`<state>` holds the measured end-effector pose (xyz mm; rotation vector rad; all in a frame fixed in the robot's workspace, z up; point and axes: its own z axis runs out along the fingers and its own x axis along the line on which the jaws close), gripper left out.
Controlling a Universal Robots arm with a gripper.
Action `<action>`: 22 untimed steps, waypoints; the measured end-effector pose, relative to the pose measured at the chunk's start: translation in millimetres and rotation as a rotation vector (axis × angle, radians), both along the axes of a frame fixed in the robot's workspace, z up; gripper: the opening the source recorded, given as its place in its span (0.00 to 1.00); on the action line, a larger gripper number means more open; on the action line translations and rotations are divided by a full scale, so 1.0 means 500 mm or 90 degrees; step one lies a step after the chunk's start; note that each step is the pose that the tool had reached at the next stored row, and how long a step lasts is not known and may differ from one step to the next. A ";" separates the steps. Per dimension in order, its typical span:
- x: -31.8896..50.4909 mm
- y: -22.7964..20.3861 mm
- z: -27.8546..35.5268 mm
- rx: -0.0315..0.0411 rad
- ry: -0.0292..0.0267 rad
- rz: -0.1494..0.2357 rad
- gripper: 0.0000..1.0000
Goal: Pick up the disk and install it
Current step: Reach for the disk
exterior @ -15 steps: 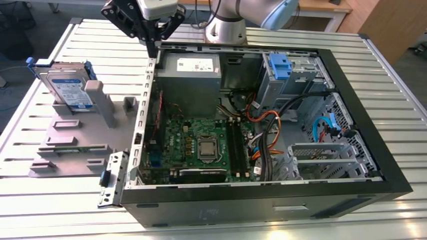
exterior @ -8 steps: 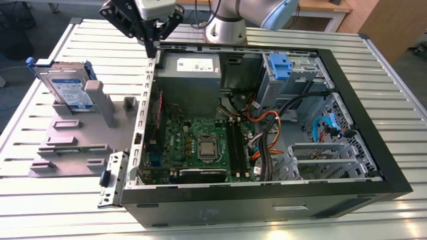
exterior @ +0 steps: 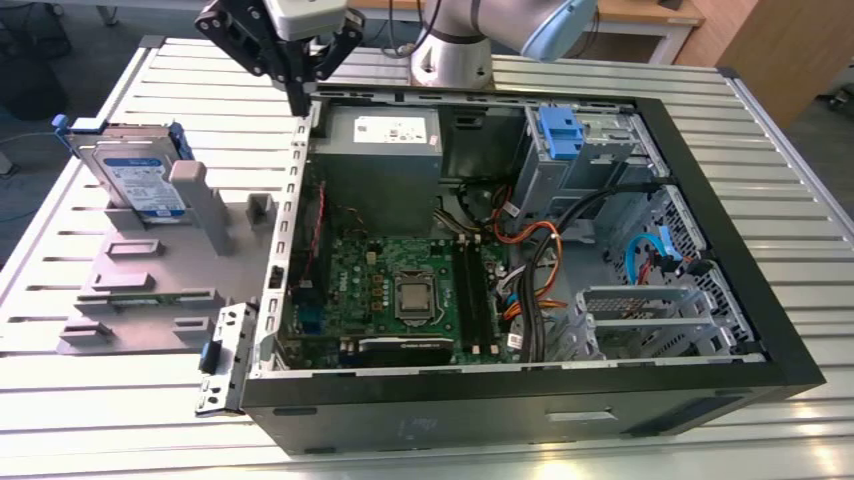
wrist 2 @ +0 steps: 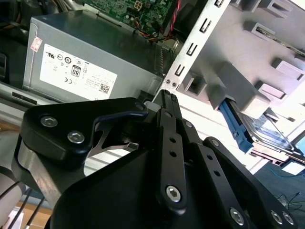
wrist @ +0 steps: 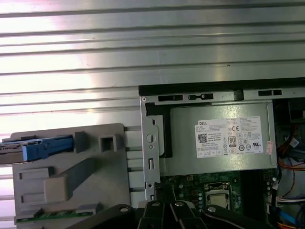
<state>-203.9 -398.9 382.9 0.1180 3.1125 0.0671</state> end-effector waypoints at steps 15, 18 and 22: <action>-0.010 0.0000 -0.001 0.0000 0.0000 0.000 0.11; -0.013 0.0000 -0.001 0.0000 0.0000 0.000 0.11; -0.016 0.0000 -0.002 0.0000 0.0000 0.000 0.11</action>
